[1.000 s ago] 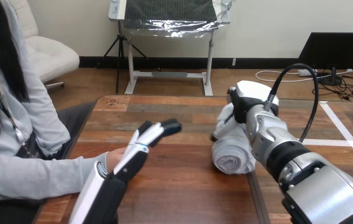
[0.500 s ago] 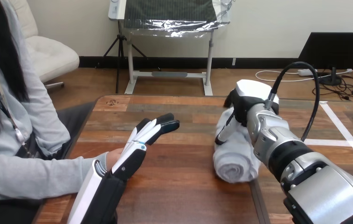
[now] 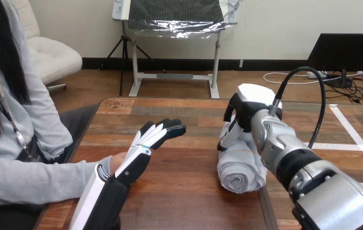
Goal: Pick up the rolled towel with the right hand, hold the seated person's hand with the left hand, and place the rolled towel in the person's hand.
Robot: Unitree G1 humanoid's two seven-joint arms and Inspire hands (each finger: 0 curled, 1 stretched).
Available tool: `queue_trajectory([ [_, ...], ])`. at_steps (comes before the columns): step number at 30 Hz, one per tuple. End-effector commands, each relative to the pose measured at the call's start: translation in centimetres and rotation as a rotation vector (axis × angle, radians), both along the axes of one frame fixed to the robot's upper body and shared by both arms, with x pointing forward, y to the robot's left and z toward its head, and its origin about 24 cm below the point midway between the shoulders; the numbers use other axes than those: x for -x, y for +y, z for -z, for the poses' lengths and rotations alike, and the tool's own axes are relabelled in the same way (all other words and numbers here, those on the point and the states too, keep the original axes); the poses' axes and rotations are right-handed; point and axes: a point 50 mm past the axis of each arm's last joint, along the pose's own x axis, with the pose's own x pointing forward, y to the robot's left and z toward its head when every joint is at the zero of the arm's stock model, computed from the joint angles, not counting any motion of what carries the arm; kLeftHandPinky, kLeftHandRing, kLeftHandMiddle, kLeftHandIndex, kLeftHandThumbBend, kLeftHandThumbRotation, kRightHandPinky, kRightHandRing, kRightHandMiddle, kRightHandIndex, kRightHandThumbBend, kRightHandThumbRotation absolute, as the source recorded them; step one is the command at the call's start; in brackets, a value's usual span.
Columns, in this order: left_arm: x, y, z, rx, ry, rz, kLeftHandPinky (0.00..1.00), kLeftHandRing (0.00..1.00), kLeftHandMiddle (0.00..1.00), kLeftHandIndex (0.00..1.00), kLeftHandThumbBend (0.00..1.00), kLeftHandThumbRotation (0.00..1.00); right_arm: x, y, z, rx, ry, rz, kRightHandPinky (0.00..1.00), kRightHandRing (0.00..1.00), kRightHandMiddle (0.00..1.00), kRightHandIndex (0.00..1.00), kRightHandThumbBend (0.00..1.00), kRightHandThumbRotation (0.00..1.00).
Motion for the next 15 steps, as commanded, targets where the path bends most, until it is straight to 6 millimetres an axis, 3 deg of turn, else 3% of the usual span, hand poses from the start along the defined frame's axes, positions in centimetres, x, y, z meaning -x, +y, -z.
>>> queue_trajectory([
  [1,-0.78,0.00,-1.38,0.010,-0.092,0.005,1.00,0.93,0.90,0.85,1.00,0.62,1.30,-1.00,2.47,-0.012,0.061,0.017,0.24,0.35,0.45,0.69,0.75,0.01],
  [6,-0.90,0.07,-1.42,0.004,-0.097,0.014,1.00,0.93,0.90,0.85,1.00,0.62,1.41,-1.04,2.65,-0.032,0.047,0.015,0.25,0.37,0.45,0.70,0.69,0.00],
  [9,-0.97,0.10,-1.43,0.004,-0.096,0.020,1.00,0.93,0.90,0.85,1.00,0.62,1.45,-1.06,2.70,-0.050,0.036,0.010,0.27,0.39,0.47,0.66,0.67,0.00],
  [15,-1.03,0.04,-1.37,0.012,-0.093,0.020,1.00,0.93,0.90,0.85,1.00,0.61,1.45,-1.10,2.66,-0.060,0.016,-0.012,0.21,0.30,0.39,0.51,0.65,0.00],
])
